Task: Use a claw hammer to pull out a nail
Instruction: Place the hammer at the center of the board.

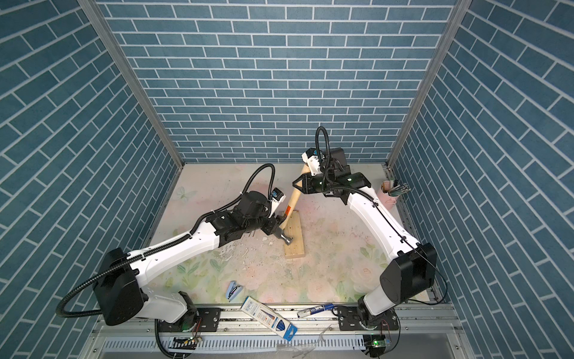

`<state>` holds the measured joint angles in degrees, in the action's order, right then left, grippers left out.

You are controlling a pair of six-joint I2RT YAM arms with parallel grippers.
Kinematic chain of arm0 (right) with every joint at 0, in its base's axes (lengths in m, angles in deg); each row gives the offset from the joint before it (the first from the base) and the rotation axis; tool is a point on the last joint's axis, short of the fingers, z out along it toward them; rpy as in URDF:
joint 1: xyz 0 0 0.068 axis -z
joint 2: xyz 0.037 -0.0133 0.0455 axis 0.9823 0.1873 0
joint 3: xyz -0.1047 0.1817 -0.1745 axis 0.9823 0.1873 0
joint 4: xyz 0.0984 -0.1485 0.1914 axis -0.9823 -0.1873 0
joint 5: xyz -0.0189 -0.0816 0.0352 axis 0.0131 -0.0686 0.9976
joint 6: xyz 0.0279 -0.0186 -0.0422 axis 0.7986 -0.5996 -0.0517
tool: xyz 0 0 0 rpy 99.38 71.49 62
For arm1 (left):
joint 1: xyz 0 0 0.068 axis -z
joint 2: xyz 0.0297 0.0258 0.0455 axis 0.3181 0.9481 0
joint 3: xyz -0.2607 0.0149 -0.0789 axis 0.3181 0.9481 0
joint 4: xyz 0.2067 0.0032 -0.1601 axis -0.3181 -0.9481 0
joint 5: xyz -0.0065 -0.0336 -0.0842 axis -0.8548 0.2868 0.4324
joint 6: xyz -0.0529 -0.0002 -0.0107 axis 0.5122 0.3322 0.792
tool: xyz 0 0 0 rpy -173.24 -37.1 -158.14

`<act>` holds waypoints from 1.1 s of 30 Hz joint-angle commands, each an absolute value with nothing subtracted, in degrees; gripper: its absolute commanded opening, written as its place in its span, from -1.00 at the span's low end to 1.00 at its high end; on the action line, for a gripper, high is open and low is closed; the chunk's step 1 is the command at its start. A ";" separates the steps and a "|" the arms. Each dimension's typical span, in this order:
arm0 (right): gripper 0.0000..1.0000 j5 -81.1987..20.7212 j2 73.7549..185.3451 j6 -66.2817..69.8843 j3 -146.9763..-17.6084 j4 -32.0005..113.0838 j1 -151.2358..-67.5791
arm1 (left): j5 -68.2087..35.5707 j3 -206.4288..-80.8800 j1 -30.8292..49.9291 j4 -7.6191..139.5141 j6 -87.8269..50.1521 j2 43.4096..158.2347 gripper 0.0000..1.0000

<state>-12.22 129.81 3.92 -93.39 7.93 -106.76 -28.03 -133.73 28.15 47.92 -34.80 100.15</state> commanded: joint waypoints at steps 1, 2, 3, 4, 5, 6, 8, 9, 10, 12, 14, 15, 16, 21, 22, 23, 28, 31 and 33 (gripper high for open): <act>-1.00 -7.75 129.40 9.47 -97.18 12.65 -107.60 | -28.51 -135.79 28.65 47.98 -35.64 101.37 0.15; -1.00 -7.81 129.53 9.47 -97.42 12.54 -107.71 | -28.67 -136.01 28.65 47.75 -35.57 101.79 0.15; -1.00 -7.82 129.70 9.47 -97.60 12.46 -107.86 | -28.84 -136.20 28.65 47.55 -35.62 102.08 0.15; -1.00 -7.86 129.80 9.39 -97.81 12.43 -108.02 | -29.13 -136.40 28.65 47.36 -35.62 102.49 0.15; -1.00 -7.95 129.93 9.37 -97.95 12.31 -108.20 | -29.24 -136.60 28.66 47.10 -35.62 102.87 0.15; -1.00 -7.96 129.98 9.38 -98.09 12.34 -108.32 | -29.21 -136.71 28.65 47.00 -35.62 103.14 0.15; -1.00 -8.05 130.04 9.33 -98.26 12.21 -108.42 | -29.12 -136.77 28.65 46.77 -35.53 103.68 0.15; -1.00 -8.06 130.07 9.29 -98.39 12.22 -108.55 | -29.15 -136.82 28.65 46.82 -35.53 103.83 0.15; -1.00 -8.05 130.13 9.29 -98.52 12.20 -108.56 | -29.25 -136.75 28.65 46.82 -35.47 104.00 0.15; -1.00 -8.05 130.29 9.16 -98.86 12.17 -108.65 | -29.39 -136.64 28.65 46.73 -35.38 104.27 0.14; -1.00 -8.07 130.44 9.04 -99.39 11.83 -108.73 | -29.52 -136.63 28.65 46.41 -35.18 104.56 0.13; -1.00 -8.13 130.50 8.94 -99.58 11.74 -108.76 | -29.52 -136.60 28.66 46.30 -35.20 104.73 0.13; -1.00 -8.16 130.58 8.87 -99.87 11.50 -108.74 | -29.51 -136.53 28.66 46.16 -35.09 104.86 0.13; -1.00 -8.28 130.66 8.48 -100.56 11.02 -108.91 | -29.60 -136.38 28.65 46.03 -34.96 105.03 0.12; -1.00 -8.38 130.64 8.41 -100.63 10.88 -108.91 | -29.59 -136.28 28.65 46.12 -34.92 105.02 0.11; -1.00 -8.34 130.68 8.37 -100.71 10.80 -109.00 | -29.61 -136.29 28.65 46.12 -34.88 104.97 0.11; -1.00 -8.29 130.59 8.19 -100.81 10.67 -109.09 | -30.19 -136.44 28.69 45.88 -34.74 105.31 0.09; -1.00 -7.98 130.42 8.22 -100.72 10.74 -109.09 | -30.50 -136.60 28.66 45.59 -34.56 105.68 0.08; -1.00 -7.63 130.30 8.32 -100.72 10.89 -109.12 | -30.26 -136.45 28.65 45.76 -34.41 105.87 0.07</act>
